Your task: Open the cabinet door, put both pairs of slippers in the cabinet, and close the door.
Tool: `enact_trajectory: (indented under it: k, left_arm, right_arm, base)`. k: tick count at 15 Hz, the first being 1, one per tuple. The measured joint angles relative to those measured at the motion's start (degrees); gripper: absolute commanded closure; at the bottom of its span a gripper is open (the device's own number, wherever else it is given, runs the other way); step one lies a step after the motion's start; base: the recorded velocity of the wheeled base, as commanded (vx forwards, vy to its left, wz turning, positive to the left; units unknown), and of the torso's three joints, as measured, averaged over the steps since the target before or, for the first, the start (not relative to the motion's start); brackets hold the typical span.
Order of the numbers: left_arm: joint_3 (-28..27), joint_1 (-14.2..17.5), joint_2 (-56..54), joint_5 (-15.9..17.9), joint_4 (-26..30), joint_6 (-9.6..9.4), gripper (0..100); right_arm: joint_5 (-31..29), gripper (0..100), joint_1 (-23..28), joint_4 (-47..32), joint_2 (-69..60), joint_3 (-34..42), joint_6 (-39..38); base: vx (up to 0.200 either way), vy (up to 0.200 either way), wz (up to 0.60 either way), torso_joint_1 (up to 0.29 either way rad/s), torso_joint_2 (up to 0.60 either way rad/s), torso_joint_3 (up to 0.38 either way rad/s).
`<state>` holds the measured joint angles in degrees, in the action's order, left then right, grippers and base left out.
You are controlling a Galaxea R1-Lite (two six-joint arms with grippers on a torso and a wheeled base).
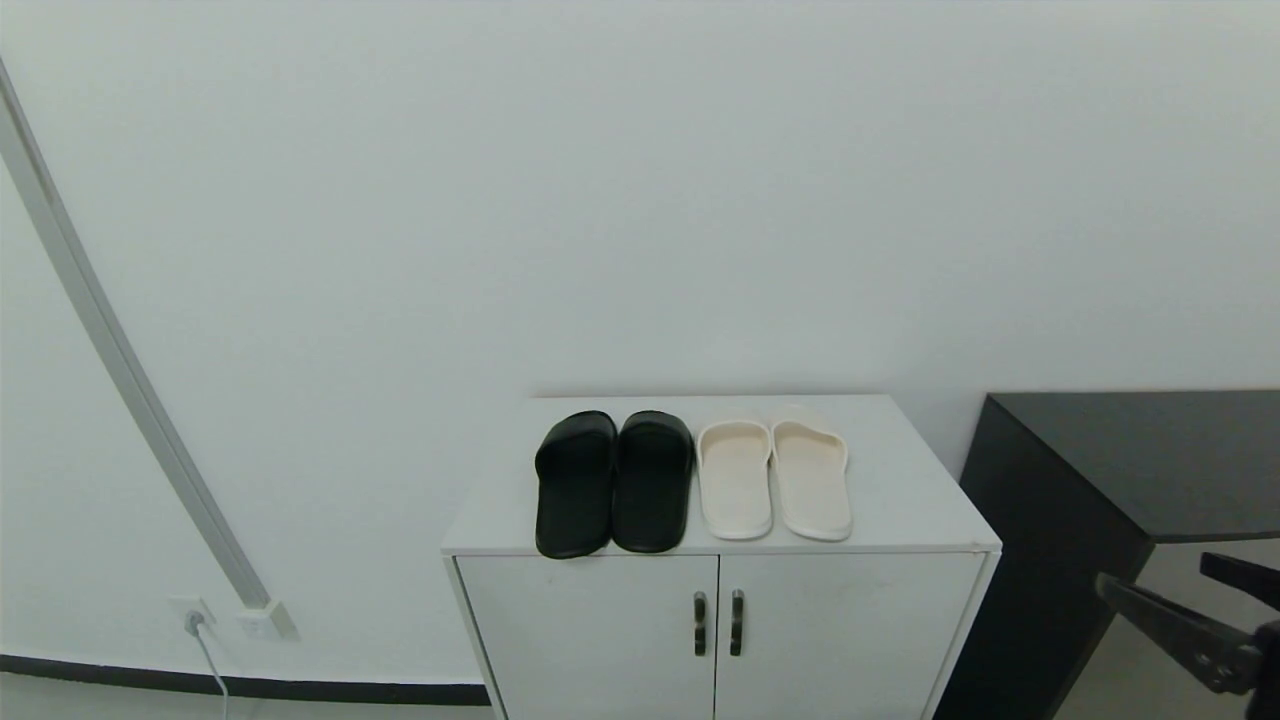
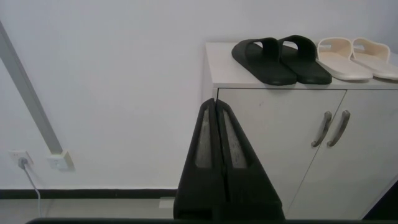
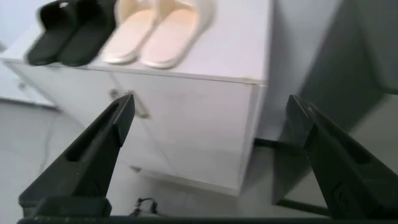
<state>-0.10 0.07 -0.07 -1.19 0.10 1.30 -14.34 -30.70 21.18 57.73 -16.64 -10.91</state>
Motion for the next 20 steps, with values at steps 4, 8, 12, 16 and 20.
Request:
enact_trajectory:
  k: [4,8,12,16,20]
  left_arm:
    - [0.00,0.00,0.00,0.00,-0.02,0.00,100]
    - [0.00,0.00,0.00,0.00,0.06,0.00,100]
    - [0.00,0.00,0.00,0.00,0.06,0.00,100]
    - [0.00,0.00,0.00,-0.02,0.06,0.00,100]
    - [0.00,0.00,0.00,0.00,0.00,0.04,100]
  right_arm:
    - [-7.36,0,-11.34,1.69,13.59,-8.35,-5.29]
    - [-11.08,0,-16.19,6.68,28.26,-18.09,-7.40]
    - [-14.97,0,-16.68,7.64,42.68,-29.99,-8.66]
    - [-20.47,0,-14.03,7.62,57.81,-46.03,-9.20]
    - [-23.08,0,-9.35,7.36,68.08,-56.28,-9.09]
  base:
    - [0.000,0.000,0.00,0.000,0.00,0.000]
    - [0.000,0.000,0.00,0.000,0.00,0.000]
    - [0.000,0.000,0.00,0.000,0.00,0.000]
    - [0.000,0.000,0.00,0.000,0.00,0.000]
    - [0.000,0.000,0.00,0.000,0.00,0.000]
